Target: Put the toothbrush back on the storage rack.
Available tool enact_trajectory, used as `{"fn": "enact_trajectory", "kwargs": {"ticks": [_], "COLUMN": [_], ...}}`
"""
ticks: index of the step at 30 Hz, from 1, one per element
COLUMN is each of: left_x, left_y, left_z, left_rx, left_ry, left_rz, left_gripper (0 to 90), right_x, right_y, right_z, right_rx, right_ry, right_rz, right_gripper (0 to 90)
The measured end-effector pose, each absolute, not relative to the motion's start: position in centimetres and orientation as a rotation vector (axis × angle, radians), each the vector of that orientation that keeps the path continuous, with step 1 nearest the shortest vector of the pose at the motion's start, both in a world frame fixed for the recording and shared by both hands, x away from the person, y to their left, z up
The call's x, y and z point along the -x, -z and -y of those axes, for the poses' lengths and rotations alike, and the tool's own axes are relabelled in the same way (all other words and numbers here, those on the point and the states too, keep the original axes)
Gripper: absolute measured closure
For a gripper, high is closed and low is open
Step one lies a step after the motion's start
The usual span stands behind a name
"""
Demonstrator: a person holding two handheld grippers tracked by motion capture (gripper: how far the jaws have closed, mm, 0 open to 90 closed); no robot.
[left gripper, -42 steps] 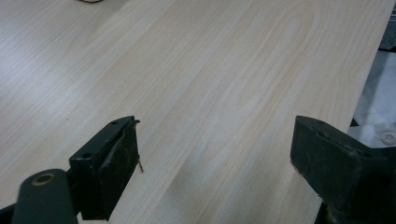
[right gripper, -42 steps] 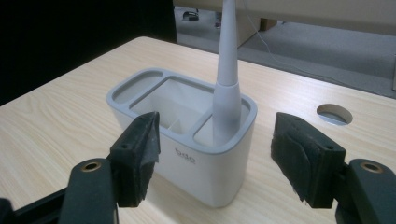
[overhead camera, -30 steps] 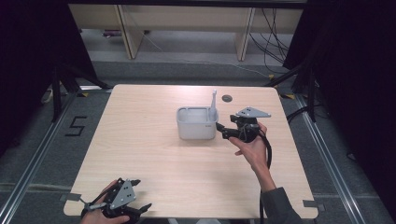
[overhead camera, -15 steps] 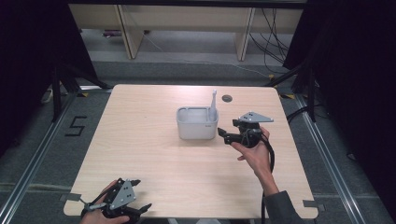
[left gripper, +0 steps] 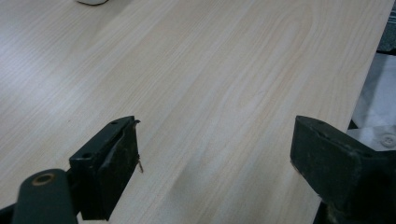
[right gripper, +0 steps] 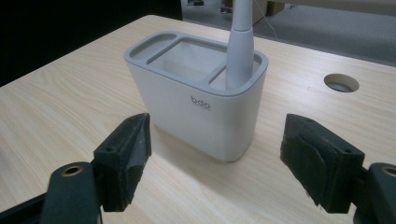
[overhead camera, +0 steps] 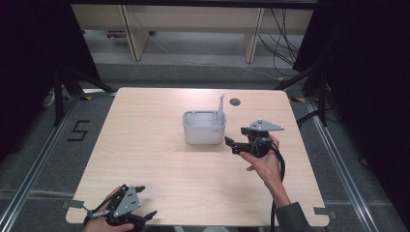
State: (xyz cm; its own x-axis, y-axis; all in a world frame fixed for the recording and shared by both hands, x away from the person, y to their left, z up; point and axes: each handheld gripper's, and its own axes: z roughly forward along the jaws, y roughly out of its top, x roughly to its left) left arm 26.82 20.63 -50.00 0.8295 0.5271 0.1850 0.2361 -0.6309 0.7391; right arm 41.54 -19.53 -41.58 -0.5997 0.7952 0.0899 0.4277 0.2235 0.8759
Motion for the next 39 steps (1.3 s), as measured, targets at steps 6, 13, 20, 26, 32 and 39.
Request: {"fn": "enact_trajectory", "kwargs": {"ticks": [6, 13, 20, 26, 32, 39], "left_x": [-26.8, -26.9, -26.8, -26.8, -26.8, -26.8], "left_y": [50.0, 50.0, 50.0, 50.0, 50.0, 50.0], "left_z": [-20.6, -20.8, -20.8, -20.8, -20.8, -20.8], "left_rx": [-2.260, -2.277, -2.265, -2.274, -2.270, -2.269], "left_ry": [-0.504, -0.505, -0.508, -0.513, -0.531, -0.533], "left_rz": [-0.555, -0.553, -0.555, -0.557, -0.563, -0.564], "left_gripper": [14.8, 14.8, 14.8, 14.8, 14.8, 14.8], "right_x": [-40.9, -40.2, -39.5, -39.1, -38.7, -38.3], "right_y": [41.8, 42.0, 42.6, 43.1, 43.4, 44.0], "right_z": [19.6, 19.6, 19.2, 18.9, 18.9, 19.0], "right_rx": [-1.142, -1.138, -1.139, -1.144, -1.143, -1.161], "right_ry": [-1.337, -1.332, -1.329, -1.337, -1.334, -1.314], "right_rz": [-2.128, -2.148, -2.178, -2.189, -2.205, -2.217], "right_gripper": [24.4, 23.7, 23.7, 23.7, 23.7, 23.6]}}
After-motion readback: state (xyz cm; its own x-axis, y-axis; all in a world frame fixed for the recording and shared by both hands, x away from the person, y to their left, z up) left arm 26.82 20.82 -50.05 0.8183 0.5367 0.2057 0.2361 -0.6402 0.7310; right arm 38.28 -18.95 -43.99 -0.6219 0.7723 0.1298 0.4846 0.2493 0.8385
